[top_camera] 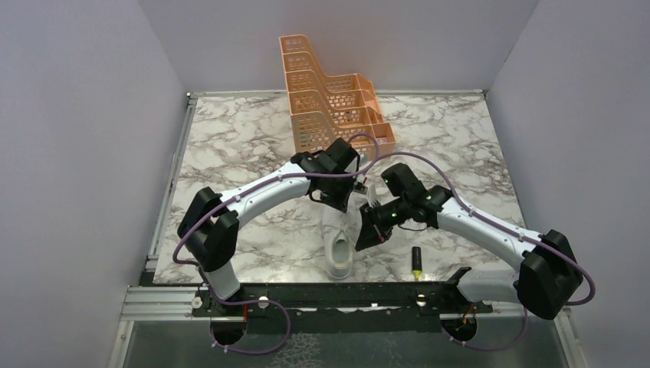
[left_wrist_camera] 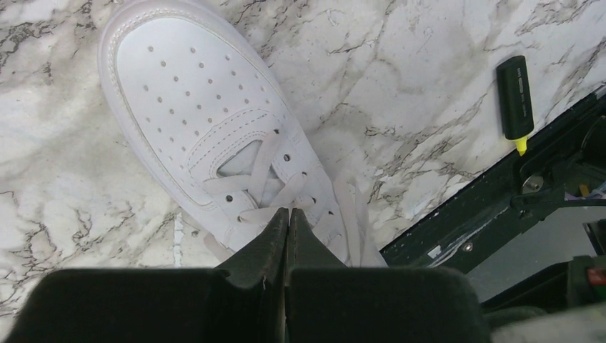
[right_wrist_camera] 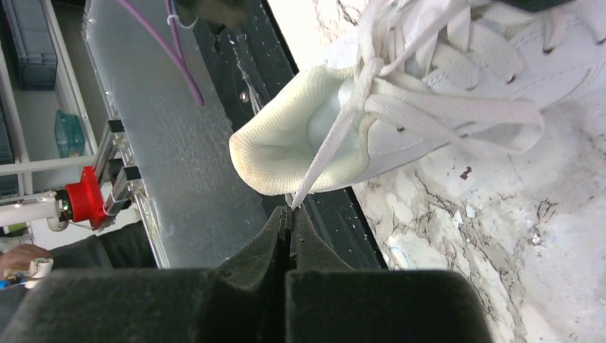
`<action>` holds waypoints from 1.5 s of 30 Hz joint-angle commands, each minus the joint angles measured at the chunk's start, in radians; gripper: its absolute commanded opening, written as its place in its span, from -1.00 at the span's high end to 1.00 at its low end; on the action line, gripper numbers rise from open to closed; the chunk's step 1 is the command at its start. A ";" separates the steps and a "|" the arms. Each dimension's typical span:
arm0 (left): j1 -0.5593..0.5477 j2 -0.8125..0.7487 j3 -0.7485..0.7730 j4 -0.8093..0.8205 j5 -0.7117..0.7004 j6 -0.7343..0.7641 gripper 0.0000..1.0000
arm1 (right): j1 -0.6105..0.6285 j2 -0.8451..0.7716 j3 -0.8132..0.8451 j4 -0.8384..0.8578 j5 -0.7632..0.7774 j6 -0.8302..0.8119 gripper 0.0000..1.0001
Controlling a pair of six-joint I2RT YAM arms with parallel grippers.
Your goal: Tie the shoes
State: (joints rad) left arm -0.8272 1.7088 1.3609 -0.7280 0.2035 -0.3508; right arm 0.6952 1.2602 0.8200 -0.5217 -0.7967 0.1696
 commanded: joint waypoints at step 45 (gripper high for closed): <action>0.237 -0.083 -0.081 0.033 -0.074 0.104 0.36 | 0.057 0.010 -0.104 -0.104 0.125 0.281 0.30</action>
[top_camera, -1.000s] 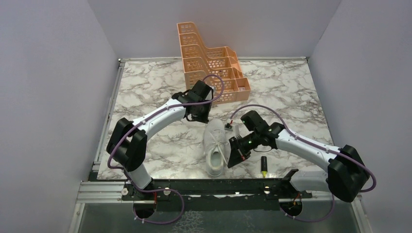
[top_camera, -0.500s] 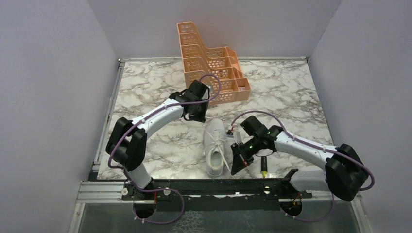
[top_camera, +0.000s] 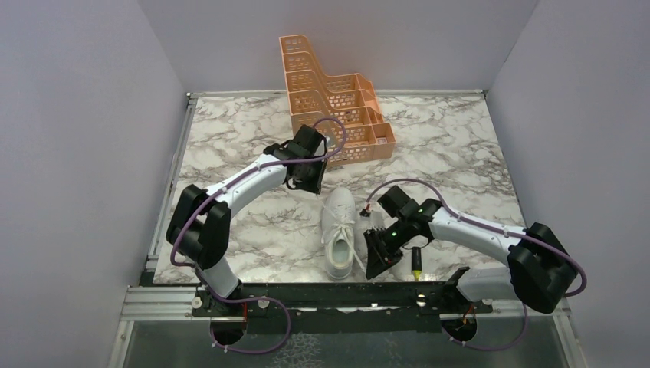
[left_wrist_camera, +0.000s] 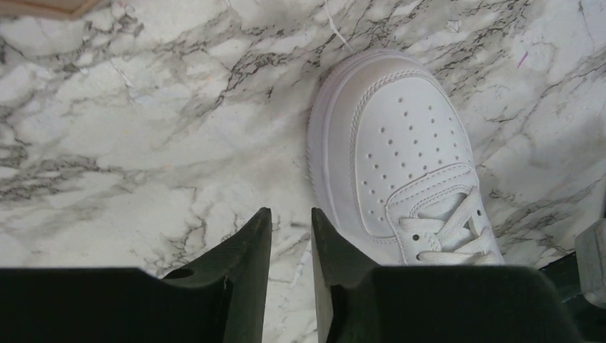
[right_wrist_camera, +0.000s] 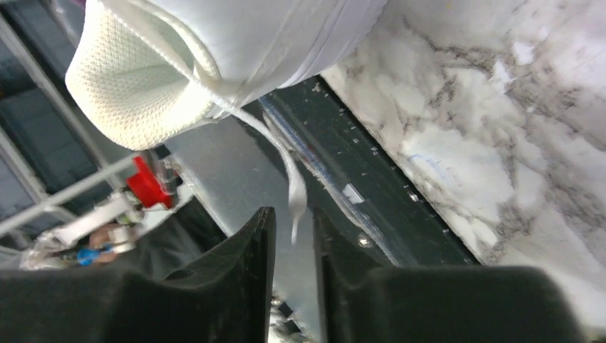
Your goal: Tie the shoes
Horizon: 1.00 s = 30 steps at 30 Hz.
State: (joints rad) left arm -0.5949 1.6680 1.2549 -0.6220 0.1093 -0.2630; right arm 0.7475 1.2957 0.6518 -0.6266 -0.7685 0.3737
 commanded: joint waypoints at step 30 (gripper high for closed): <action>0.023 -0.373 -0.584 0.388 0.787 -0.186 -0.57 | -0.268 0.176 0.157 0.441 -0.240 0.013 -0.13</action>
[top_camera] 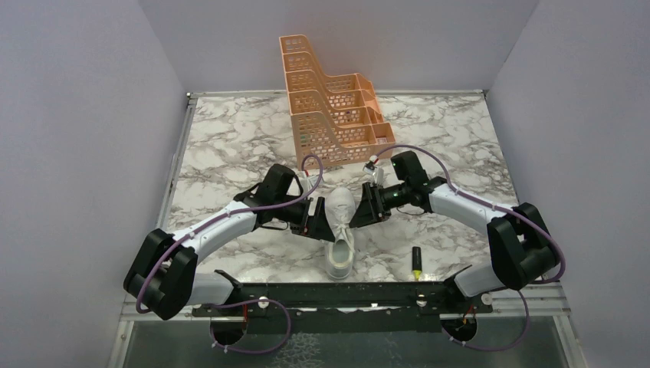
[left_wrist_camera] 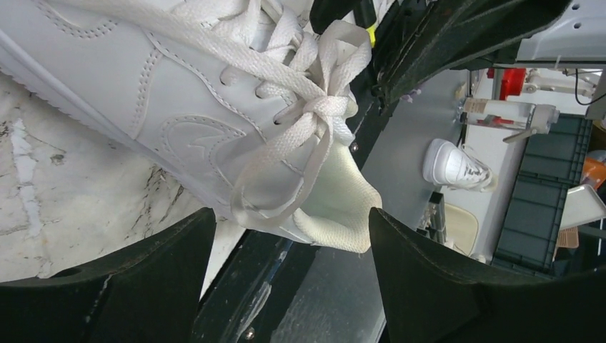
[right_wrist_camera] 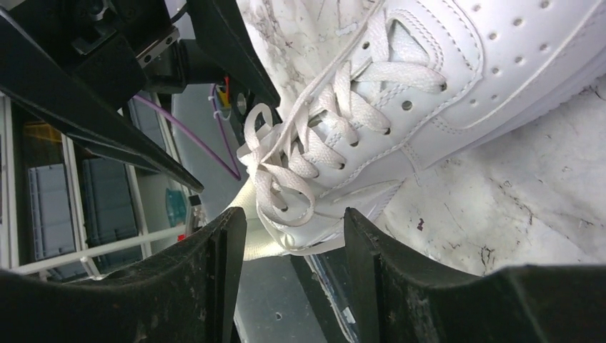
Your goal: Tie the shoes
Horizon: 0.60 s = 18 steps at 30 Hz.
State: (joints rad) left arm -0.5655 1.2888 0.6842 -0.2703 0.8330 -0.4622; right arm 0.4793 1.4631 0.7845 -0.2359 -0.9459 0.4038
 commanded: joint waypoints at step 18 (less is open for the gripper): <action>-0.020 0.050 -0.004 -0.004 0.069 0.028 0.37 | 0.000 0.063 0.065 0.053 -0.104 0.003 0.54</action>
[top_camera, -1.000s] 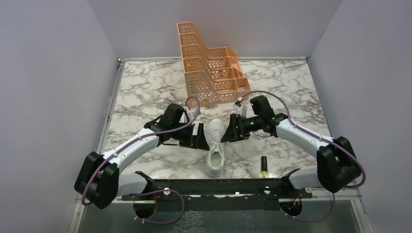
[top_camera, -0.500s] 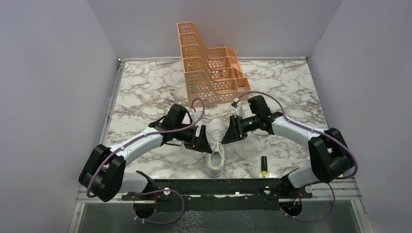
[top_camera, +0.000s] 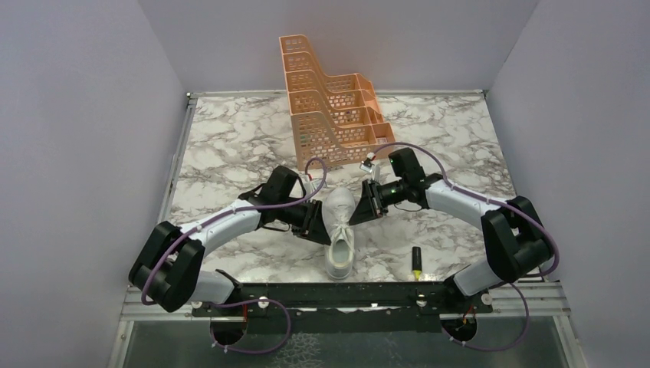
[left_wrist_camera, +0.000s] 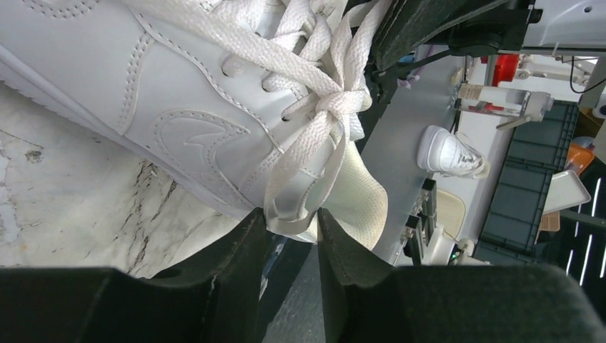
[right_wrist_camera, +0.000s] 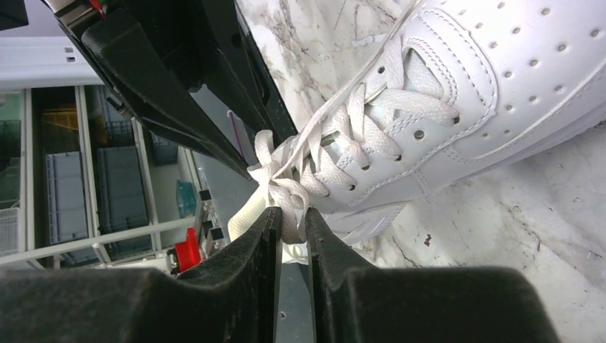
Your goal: Tie the shoes
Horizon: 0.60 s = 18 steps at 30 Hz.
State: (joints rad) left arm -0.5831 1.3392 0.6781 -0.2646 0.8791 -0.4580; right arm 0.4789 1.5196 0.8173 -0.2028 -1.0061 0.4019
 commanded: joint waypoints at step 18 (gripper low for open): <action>-0.032 0.028 0.038 -0.069 -0.001 0.057 0.44 | 0.000 0.003 0.041 -0.011 -0.015 0.000 0.75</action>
State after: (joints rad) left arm -0.6090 1.3811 0.6937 -0.3023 0.8780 -0.4240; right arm 0.4789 1.5204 0.8295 -0.2031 -1.0191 0.4034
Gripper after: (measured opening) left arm 0.350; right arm 0.146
